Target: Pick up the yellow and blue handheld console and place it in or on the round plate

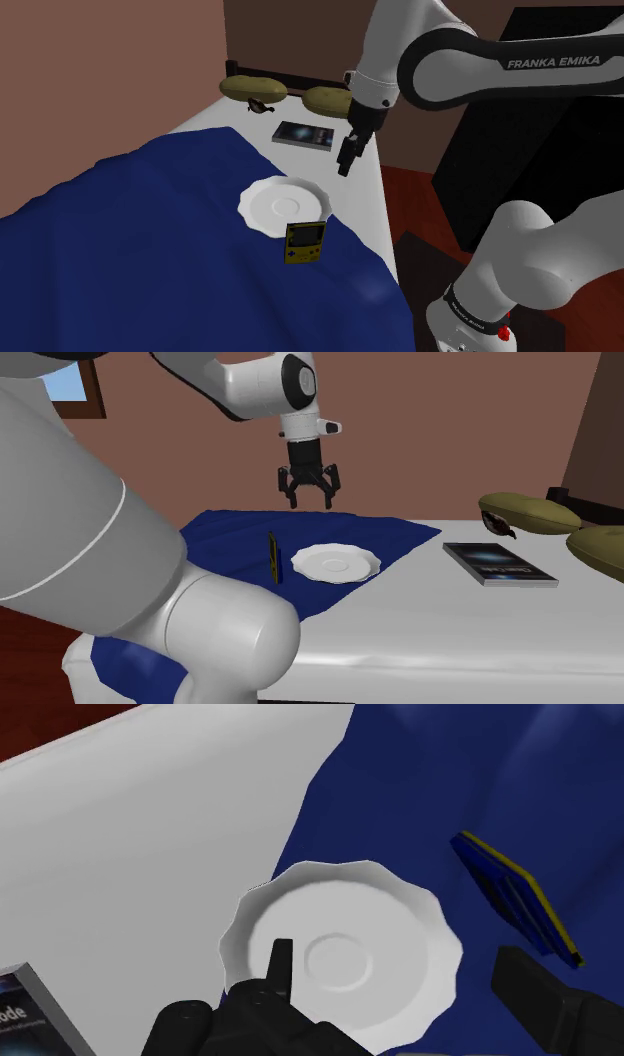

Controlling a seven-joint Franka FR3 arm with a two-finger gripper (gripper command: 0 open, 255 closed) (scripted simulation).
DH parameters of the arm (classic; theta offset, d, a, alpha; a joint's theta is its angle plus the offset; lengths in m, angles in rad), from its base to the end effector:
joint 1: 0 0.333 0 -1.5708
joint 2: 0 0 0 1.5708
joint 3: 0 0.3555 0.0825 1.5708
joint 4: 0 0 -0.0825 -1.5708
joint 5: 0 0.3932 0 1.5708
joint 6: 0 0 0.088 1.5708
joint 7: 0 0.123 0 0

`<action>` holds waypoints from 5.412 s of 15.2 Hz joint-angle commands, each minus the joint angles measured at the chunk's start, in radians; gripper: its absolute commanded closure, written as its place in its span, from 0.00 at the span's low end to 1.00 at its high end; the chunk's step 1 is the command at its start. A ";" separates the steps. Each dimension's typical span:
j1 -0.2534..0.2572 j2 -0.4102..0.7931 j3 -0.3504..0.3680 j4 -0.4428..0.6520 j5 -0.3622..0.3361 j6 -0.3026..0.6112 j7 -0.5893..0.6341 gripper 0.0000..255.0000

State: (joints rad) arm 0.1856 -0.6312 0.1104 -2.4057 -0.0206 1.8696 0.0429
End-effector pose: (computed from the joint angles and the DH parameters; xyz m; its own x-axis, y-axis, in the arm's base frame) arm 0.3416 0.1094 0.5545 0.9660 0.2405 0.0950 0.2333 -0.9690 0.0811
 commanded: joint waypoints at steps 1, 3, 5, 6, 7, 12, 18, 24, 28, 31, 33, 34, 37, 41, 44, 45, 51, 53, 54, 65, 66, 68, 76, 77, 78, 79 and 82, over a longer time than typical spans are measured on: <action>0.028 0.028 0.027 -0.016 0.012 0.029 -0.004 0.00; 0.055 0.053 0.052 -0.032 0.023 0.053 -0.010 0.00; 0.082 0.078 0.078 -0.047 0.034 0.078 -0.016 0.00; 0.095 0.092 0.091 -0.054 0.039 0.091 -0.019 0.00; 0.109 0.105 0.103 -0.061 0.044 0.104 -0.022 0.00; 0.136 0.143 0.132 -0.095 0.054 0.159 -0.026 0.00; 0.133 0.172 0.137 -0.149 0.051 0.242 -0.023 0.00; 0.133 0.172 0.137 -0.149 0.051 0.243 -0.023 0.00; 0.133 0.172 0.137 -0.149 0.051 0.242 -0.023 1.00; 0.133 0.172 0.137 -0.149 0.051 0.242 -0.023 1.00; 0.132 0.172 0.137 -0.149 0.051 0.243 -0.023 1.00; 0.132 0.172 0.137 -0.149 0.051 0.243 -0.023 1.00; 0.133 0.161 0.134 -0.130 0.052 0.212 -0.026 1.00; 0.133 0.141 0.128 -0.090 0.053 0.153 -0.031 1.00; 0.133 0.130 0.124 -0.058 0.053 0.110 -0.035 1.00; 0.133 0.126 0.123 -0.047 0.053 0.096 -0.036 1.00; 0.132 0.112 0.116 0.022 0.051 0.012 -0.043 1.00; 0.131 0.109 0.114 0.044 0.050 -0.013 -0.044 1.00; 0.120 0.129 0.100 0.066 0.040 -0.015 -0.063 1.00; 0.022 0.381 -0.033 0.377 -0.041 -0.065 -0.251 1.00; 0.015 0.408 -0.043 0.412 -0.044 -0.073 -0.268 1.00; 0.001 0.463 -0.062 0.486 -0.050 -0.090 -0.300 1.00; -0.006 0.489 -0.070 0.428 -0.054 -0.005 -0.308 1.00; -0.006 0.490 -0.070 0.416 -0.054 0.009 -0.307 1.00; -0.006 0.491 -0.070 0.404 -0.055 0.022 -0.306 1.00; -0.006 0.493 -0.070 0.392 -0.055 0.035 -0.305 1.00; -0.006 0.498 -0.071 0.357 -0.056 0.075 -0.302 1.00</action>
State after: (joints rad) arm 0.1801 -0.1326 0.0405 -2.0343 -0.0766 1.9300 -0.2591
